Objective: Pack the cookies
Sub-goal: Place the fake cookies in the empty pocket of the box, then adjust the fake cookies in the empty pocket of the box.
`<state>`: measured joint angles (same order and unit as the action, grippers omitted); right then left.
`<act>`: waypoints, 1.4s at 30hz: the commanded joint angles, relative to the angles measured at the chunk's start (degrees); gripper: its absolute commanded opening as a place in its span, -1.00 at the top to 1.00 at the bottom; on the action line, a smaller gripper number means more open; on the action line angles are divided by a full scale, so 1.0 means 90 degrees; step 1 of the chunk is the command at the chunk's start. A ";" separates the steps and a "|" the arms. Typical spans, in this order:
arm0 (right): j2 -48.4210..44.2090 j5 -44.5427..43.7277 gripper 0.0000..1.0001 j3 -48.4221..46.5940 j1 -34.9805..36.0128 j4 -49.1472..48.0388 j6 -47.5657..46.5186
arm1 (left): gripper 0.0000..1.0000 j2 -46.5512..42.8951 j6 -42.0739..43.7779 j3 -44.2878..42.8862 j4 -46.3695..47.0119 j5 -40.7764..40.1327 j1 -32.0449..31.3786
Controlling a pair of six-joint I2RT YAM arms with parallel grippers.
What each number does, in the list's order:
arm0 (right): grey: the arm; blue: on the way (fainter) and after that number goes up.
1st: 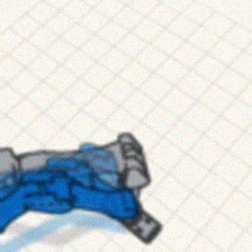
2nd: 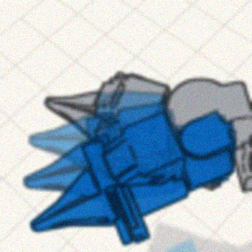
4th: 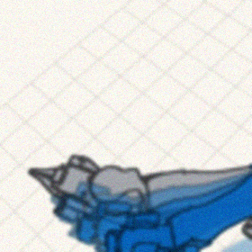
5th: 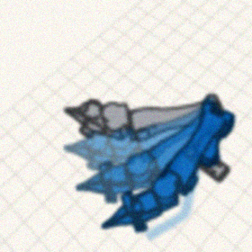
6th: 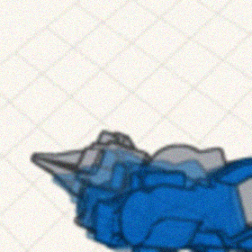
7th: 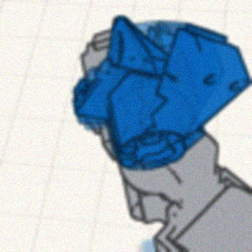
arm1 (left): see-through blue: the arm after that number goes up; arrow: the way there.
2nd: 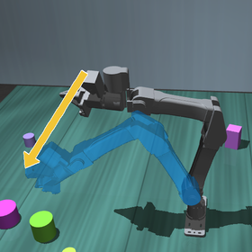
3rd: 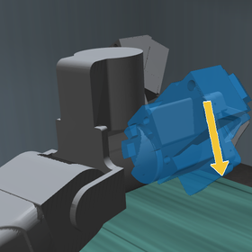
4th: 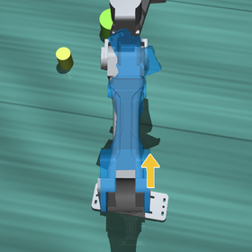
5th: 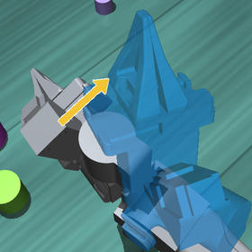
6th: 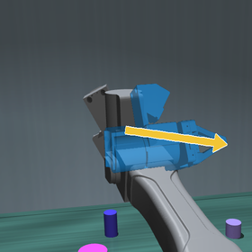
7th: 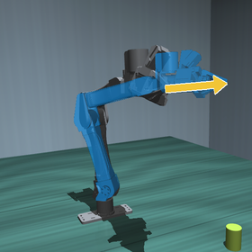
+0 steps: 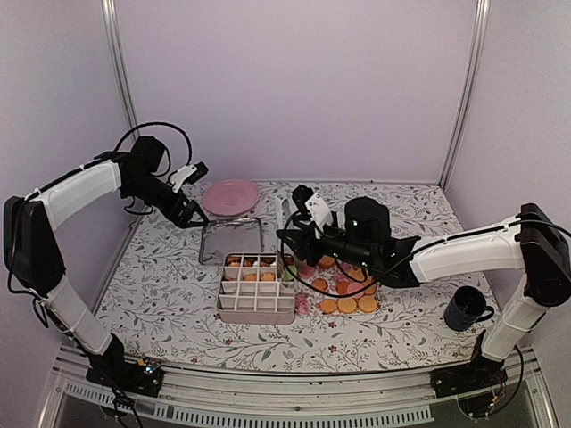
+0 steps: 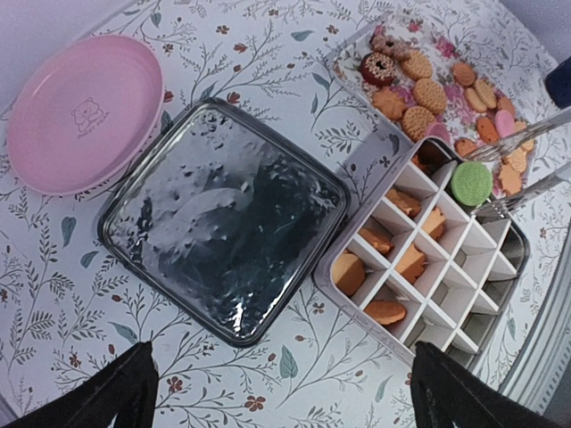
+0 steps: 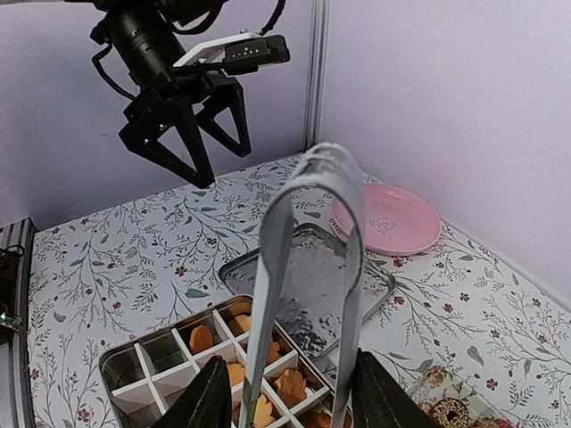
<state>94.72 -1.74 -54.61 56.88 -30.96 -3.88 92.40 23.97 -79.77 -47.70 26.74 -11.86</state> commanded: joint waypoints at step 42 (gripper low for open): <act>-0.1359 -0.0099 0.53 0.0522 -0.0301 -0.0476 0.0709 | -0.98 0.0075 0.0058 -0.0006 0.0014 0.0474 -0.0009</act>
<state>85.27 -2.85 -50.13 54.65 -33.93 1.08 92.40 23.97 -79.77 -47.66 28.64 -11.88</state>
